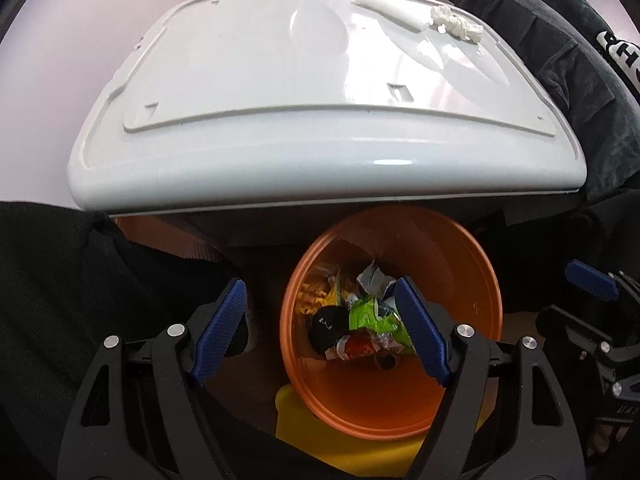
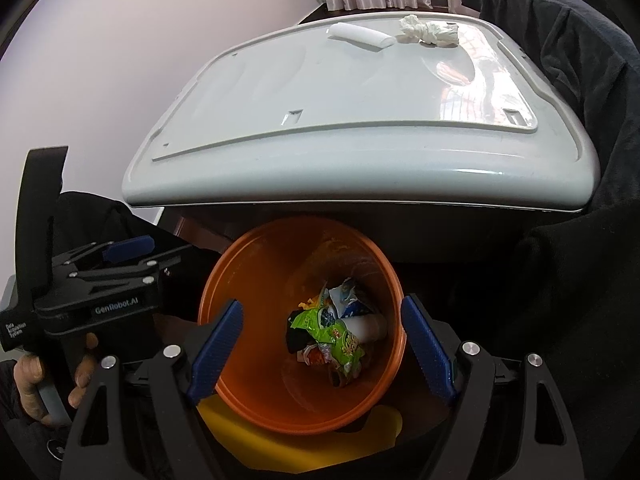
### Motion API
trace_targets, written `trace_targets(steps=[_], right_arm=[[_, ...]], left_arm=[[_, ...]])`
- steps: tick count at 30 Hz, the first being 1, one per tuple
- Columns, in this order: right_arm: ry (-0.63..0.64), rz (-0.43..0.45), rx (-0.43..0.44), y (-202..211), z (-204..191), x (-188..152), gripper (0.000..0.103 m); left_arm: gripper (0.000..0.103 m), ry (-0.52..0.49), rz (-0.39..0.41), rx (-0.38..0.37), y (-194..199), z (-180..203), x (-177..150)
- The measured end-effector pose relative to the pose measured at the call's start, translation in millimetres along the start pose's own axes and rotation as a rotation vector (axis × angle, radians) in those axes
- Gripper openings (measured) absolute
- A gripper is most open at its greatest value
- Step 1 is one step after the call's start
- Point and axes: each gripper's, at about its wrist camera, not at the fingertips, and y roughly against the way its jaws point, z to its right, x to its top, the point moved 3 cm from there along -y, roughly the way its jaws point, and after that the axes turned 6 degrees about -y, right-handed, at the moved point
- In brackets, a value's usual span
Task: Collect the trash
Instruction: 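Grasp the white tissue with the right tool while the left tool grasps the white foam roll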
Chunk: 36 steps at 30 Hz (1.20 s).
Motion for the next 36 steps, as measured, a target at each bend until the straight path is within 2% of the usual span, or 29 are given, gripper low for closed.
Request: trace_targets(steps=[5, 9, 15, 20, 25, 28, 33, 36], right_arm=[[-0.020, 0.027, 0.001, 6, 7, 18, 0.083], [-0.004, 0.076, -0.017, 17, 15, 55, 0.086], [0.027, 0.147, -0.035, 26, 35, 140, 0.092], [0.109, 0.170, -0.108, 11, 63, 216, 0.092], [0.293, 0.159, -0.173, -22, 79, 275, 0.092], [0.371, 0.109, -0.203, -49, 87, 300, 0.092], [0.509, 0.053, -0.216, -90, 85, 328, 0.090], [0.586, 0.011, -0.229, -109, 85, 335, 0.083]], left_arm=[[0.075, 0.006, 0.044, 0.009, 7, -2, 19], [0.075, 0.008, 0.107, 0.034, 13, -5, 48], [0.076, 0.001, 0.174, 0.081, 9, -7, 101], [0.080, -0.017, 0.192, 0.095, 1, -4, 137], [0.081, -0.018, 0.204, 0.071, -12, -3, 160], [0.082, -0.017, 0.207, 0.063, -22, -2, 165], [0.082, 0.000, 0.173, 0.017, -38, 1, 169], [0.082, -0.011, 0.171, 0.026, -42, 3, 169]])
